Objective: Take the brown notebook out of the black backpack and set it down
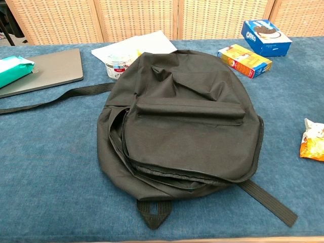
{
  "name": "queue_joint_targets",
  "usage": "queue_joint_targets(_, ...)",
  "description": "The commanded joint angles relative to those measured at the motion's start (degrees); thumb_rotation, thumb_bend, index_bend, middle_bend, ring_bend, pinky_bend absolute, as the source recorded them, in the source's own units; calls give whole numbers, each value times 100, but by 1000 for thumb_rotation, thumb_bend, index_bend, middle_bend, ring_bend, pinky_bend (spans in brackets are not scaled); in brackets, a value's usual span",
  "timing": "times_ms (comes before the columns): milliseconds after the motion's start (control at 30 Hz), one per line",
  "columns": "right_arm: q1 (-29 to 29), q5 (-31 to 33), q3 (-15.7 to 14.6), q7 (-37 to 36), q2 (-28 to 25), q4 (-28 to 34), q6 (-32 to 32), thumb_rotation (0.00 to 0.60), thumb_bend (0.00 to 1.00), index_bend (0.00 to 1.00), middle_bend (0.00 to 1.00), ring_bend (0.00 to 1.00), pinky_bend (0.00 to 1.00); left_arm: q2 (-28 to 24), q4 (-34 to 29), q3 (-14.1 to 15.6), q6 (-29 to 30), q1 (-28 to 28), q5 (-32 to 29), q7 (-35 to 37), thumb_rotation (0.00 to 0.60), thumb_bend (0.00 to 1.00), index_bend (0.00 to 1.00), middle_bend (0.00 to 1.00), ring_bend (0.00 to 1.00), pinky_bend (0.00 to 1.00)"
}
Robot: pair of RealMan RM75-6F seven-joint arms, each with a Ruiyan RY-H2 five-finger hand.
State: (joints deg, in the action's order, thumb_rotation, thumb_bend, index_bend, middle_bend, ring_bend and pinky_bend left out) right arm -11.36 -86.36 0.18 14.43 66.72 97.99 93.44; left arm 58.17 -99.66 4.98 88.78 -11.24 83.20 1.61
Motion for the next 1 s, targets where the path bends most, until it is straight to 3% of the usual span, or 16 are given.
queue_joint_targets(33,31,-60,5,-39,-33,31,-42,600,0,24,0,0,0,-3,6,-47,-38,23,14,-14,600,146,0,0,0,0)
queue_joint_targets(133,12,-158,-70,-159,-105,208,-264,600,0,24,0,0,0,2,-4,-80,-61,69,53,-44,600,155,0,0,0,0)
queue_joint_targets(267,-370,-388,-232,-574,-389,591,-1178,600,0,24,0,0,0,-3,-22,-128,-118,106,107,-66,600,163,0,0,0,0)
queue_joint_targets(433,-1158,-668,4,-685,-554,816,-2230,600,0,38,0,0,0,-10,22,-201,-174,125,189,-27,600,172,0,0,0,0)
queue_joint_targets(733,-2241,-122,470,-330,66,1252,-3788,600,0,96,0,0,0,-33,162,-296,-313,129,312,209,600,198,0,0,0,0)
queue_joint_targets(1000,-2801,932,689,370,1025,1375,-4452,600,0,111,0,0,0,-48,220,-387,-436,155,229,272,600,202,0,0,0,0)
